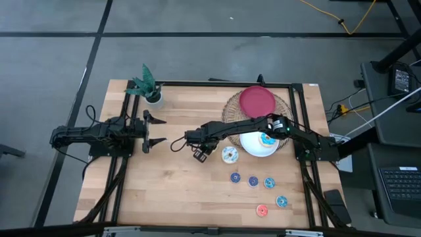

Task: Pick & Place donuts
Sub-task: Put the big black donut on the white plate

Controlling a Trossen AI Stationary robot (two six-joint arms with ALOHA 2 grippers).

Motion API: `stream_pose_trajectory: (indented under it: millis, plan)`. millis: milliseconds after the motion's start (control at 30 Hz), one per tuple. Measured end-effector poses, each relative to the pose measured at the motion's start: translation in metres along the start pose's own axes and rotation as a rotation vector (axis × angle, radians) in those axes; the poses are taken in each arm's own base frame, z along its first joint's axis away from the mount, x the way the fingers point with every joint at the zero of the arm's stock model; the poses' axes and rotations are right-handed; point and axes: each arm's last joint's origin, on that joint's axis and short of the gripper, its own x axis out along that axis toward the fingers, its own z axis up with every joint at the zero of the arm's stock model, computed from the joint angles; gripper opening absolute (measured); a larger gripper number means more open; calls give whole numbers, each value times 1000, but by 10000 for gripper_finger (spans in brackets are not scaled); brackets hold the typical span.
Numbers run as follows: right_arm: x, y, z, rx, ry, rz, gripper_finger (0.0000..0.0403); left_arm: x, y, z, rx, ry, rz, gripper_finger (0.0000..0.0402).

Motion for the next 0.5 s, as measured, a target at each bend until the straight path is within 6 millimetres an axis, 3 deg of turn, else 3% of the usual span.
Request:
stream_pose_trajectory:
  millis: [500]
  plan:
    - [-3,0,0,-48,11,-6,57,0,0,0,0,0,0,353]
